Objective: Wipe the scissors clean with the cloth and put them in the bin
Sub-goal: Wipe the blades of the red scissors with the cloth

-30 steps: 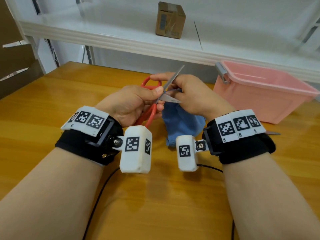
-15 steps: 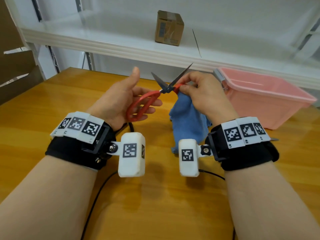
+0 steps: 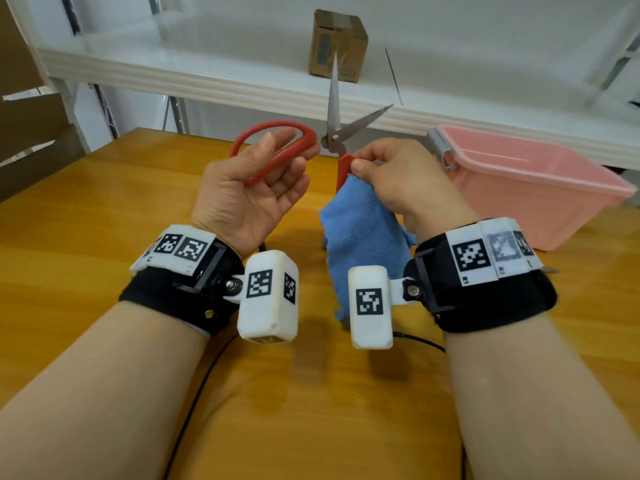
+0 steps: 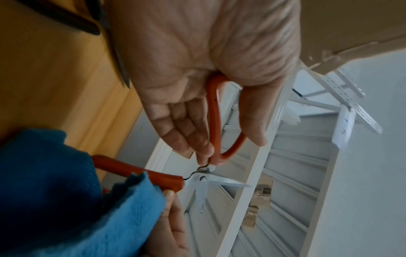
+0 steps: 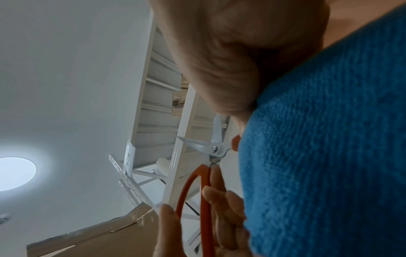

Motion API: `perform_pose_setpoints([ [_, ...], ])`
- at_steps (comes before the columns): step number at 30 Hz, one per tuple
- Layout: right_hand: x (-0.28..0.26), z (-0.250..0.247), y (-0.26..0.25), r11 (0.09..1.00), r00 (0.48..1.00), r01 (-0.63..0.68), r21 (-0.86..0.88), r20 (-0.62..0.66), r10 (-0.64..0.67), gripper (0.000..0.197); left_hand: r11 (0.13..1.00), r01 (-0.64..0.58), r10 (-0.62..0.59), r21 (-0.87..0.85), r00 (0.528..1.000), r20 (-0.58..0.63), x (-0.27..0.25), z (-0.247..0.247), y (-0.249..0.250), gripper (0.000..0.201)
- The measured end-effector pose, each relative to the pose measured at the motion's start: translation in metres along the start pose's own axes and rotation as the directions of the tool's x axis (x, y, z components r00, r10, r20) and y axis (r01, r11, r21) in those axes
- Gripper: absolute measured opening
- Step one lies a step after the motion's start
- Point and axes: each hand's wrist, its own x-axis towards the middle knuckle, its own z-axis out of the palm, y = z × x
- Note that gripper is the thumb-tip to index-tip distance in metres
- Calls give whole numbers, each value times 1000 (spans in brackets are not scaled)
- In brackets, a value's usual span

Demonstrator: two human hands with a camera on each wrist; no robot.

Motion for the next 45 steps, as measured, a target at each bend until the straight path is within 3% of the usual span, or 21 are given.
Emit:
perform_pose_setpoints([
  [3, -2, 0, -5, 1000, 1000, 4, -22, 24, -4, 9, 1000, 6, -8, -22, 997, -75, 3, 0, -2, 37],
  [6, -3, -3, -7, 982, 997, 46, -182, 67, -34, 17, 995, 62, -44, 80, 977, -207, 7, -3, 0, 13],
  [7, -3, -4, -8, 970, 996, 54, -238, 84, -35, 20, 992, 76, -50, 104, 972, -230, 8, -4, 2, 15],
  [11, -4, -5, -9, 962, 995, 33, -271, 95, -8, 20, 996, 77, -66, 42, 975, -211, 7, -5, 4, 9],
  [15, -5, -4, -7, 974, 997, 27, -225, 74, -11, 17, 993, 56, -75, -106, 981, -179, 9, -6, 2, 34],
  [18, -5, -3, -10, 977, 994, 3, -214, 104, 20, 16, 983, 41, -72, -177, 982, -173, 11, -6, -1, 28],
  [21, -6, -2, -12, 978, 989, -20, -209, 139, 50, 16, 996, 36, -51, -85, 982, -180, 13, -7, -2, 18],
  [26, -11, 4, -15, 980, 981, -11, -199, 190, 49, 16, 981, 99, -83, 167, 992, -95, 14, -3, -9, 23],
  [30, -12, 11, -18, 984, 973, 13, -176, 230, 29, 19, 970, 110, -91, 219, 991, -94, 15, -2, -9, 33],
  [34, -9, 2, -13, 997, 982, 18, -81, 186, -2, 23, 972, 98, -61, 214, 983, -171, 17, -13, -1, 33],
  [40, -3, -24, -4, 999, 996, 16, 37, 86, -20, 67, 982, 65, -20, 177, 969, -247, 18, -22, 7, 31],
  [45, -8, -35, 1, 999, 958, 33, 14, 286, -35, 31, 980, 58, -5, 191, 964, -266, 18, -21, 8, 28],
])
